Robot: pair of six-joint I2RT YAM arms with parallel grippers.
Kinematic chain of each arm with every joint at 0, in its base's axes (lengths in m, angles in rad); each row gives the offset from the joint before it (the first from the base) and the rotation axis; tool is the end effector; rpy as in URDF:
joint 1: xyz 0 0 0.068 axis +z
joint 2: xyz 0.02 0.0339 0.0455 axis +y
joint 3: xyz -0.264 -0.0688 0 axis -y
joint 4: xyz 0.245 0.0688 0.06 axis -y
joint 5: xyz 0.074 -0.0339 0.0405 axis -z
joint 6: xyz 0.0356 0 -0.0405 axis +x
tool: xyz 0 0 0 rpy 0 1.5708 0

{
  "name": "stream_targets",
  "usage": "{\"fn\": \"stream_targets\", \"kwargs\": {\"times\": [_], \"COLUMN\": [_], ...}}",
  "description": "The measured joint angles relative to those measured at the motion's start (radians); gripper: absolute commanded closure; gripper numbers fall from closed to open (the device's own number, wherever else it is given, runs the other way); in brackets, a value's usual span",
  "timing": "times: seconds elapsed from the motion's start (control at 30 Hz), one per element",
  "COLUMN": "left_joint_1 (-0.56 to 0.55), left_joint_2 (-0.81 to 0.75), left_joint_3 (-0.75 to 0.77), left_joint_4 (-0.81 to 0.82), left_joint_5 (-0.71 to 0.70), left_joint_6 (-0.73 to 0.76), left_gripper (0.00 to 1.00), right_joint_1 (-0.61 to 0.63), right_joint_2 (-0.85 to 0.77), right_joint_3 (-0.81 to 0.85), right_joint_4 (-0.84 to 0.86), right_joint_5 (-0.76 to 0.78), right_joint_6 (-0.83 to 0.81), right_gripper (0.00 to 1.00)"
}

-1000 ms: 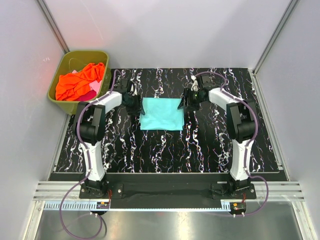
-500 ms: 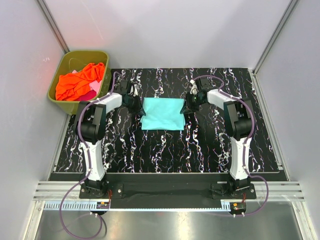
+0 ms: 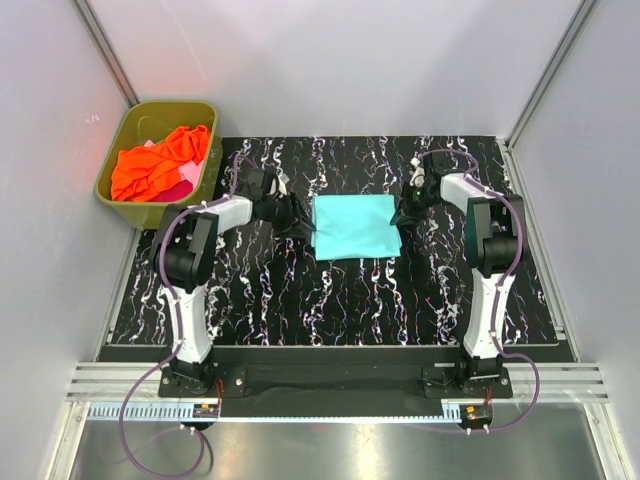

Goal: Fold and stack the t-shirts
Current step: Neatly place the folded tshirt to the corner

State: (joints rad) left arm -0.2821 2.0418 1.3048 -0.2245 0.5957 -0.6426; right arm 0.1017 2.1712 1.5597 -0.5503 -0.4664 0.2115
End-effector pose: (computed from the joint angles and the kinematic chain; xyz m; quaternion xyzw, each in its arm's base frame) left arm 0.3986 -0.1363 0.1437 -0.0769 0.9130 -0.3785 0.1318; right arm 0.4423 0.0612 0.1427 0.0054 0.9538 0.2543 0.1599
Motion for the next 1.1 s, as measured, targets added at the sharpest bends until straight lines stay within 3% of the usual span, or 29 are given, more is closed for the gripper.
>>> {"fn": "stream_targets", "kwargs": {"times": [0.47, 0.73, 1.1], "left_joint_1": [-0.011, -0.078, -0.091], "left_joint_2": [-0.399, -0.414, -0.431], "left_joint_3": [-0.055, -0.102, -0.102], "left_joint_4": [-0.148, -0.207, -0.223], "left_joint_5": [-0.040, -0.034, -0.023], "left_joint_6": [0.091, 0.130, 0.150], "left_gripper": [0.43, 0.42, 0.41], "right_joint_1": [-0.113, -0.183, -0.284], "right_joint_2": [0.000, 0.066, 0.399], "right_joint_3": [0.174, 0.364, 0.867], "right_joint_4": [-0.153, -0.205, -0.342], "right_joint_5": [0.230, 0.372, 0.491], "right_joint_6": [-0.140, -0.210, -0.257], "right_gripper": [0.86, 0.88, 0.88]}}
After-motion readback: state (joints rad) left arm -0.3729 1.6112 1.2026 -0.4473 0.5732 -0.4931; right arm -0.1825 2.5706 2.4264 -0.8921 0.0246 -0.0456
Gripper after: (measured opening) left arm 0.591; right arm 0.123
